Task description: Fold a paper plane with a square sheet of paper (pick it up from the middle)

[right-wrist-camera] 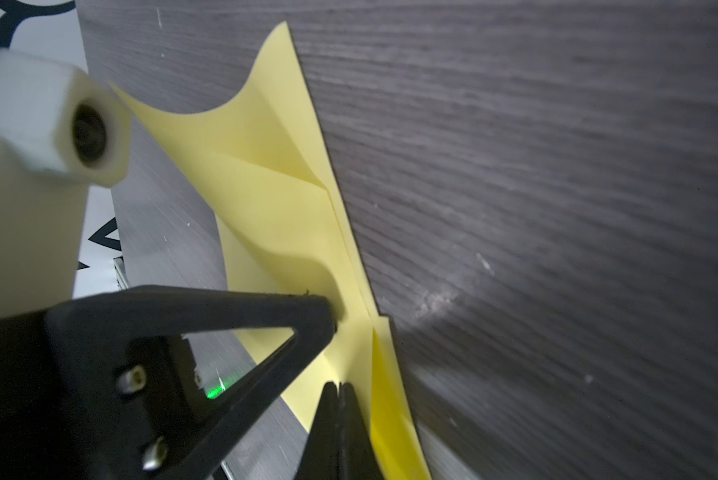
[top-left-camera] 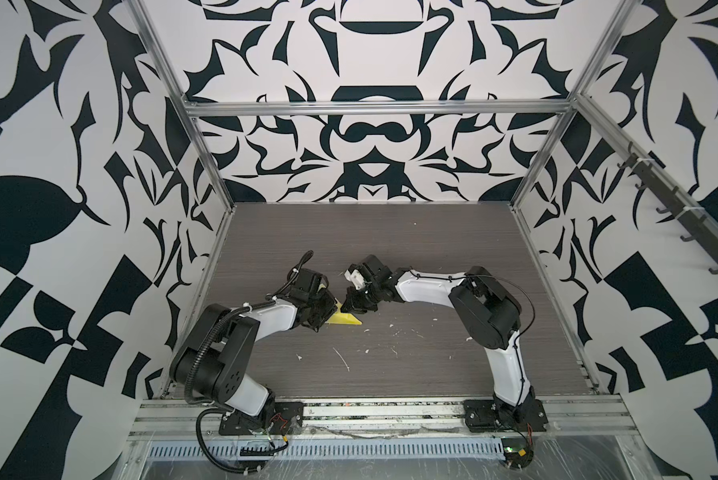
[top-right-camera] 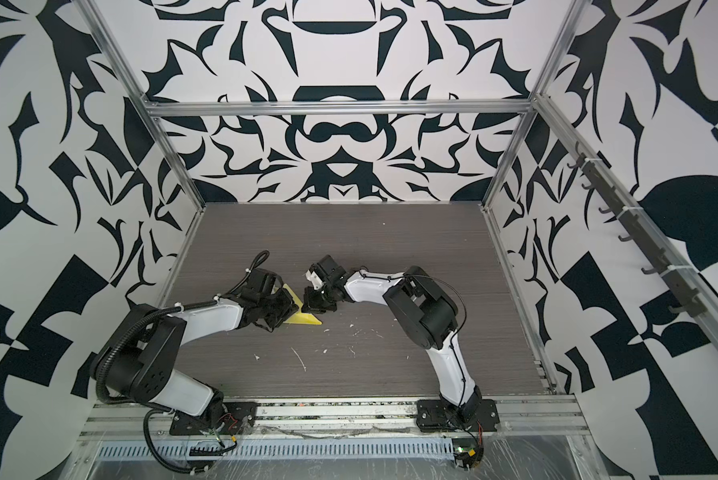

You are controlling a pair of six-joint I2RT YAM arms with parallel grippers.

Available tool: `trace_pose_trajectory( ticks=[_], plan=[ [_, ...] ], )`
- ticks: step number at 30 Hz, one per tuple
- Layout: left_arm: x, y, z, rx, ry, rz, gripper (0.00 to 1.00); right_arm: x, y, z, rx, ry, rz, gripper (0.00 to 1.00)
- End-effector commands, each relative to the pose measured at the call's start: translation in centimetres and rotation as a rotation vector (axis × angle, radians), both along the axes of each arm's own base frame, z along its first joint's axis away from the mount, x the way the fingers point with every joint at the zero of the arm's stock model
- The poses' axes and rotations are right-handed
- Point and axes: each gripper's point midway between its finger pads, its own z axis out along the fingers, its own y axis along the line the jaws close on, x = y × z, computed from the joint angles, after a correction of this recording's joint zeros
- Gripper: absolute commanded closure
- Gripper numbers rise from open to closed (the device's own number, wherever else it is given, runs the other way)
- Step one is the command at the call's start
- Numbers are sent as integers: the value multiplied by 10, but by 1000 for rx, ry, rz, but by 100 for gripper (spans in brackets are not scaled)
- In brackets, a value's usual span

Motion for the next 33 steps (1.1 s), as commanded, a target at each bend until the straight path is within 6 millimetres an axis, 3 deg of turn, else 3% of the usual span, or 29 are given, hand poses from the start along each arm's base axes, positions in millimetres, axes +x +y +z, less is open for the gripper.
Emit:
trace_pose_trajectory(
  ticks=[1, 20, 33],
  plan=[
    [-21, 16, -27, 74, 94, 22, 98, 0, 2, 7, -1, 16, -7, 100],
    [-21, 18, -28, 82, 99, 36, 98, -17, -16, -13, -67, 70, -1, 100],
    [-20, 18, -27, 86, 98, 38, 97, -22, -9, 1, -13, 57, 65, 100]
  ],
)
